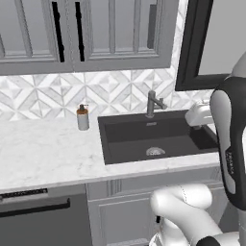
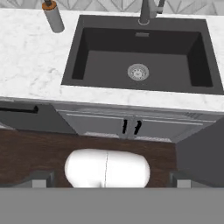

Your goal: Navigate to the sink.

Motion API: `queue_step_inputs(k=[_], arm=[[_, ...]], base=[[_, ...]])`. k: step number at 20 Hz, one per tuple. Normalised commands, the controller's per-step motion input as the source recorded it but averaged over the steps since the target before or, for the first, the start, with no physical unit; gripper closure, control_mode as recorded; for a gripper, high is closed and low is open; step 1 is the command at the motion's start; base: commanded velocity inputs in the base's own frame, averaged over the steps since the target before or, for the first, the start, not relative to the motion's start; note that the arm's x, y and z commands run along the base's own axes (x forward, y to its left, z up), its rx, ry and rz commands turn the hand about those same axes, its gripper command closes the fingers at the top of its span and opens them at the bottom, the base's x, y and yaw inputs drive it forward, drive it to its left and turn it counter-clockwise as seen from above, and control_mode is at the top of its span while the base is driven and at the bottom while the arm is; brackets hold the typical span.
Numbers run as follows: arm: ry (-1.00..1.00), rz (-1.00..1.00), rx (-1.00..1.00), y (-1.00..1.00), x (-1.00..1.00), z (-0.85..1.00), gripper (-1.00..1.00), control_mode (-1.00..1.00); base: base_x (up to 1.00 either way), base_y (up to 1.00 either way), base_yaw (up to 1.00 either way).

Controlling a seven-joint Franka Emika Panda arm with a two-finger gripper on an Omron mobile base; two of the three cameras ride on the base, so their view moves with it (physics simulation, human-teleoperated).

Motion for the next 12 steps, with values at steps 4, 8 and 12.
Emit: queue_step_inputs(k=[4,8,12], arm=[[0.00,0.00,0.00,0.00,0.00,0.00,-1.00,1.00],[0.00,0.00,0.00,0.00,0.00,0.00,-1.00,1.00],[0.00,0.00,0.00,0.00,0.00,0.00,-1.00,1.00]], base=[[0.89,-0.17,-0.20],[0.51,-0.23,-0.01],[0.16,-0.17,0.00]])
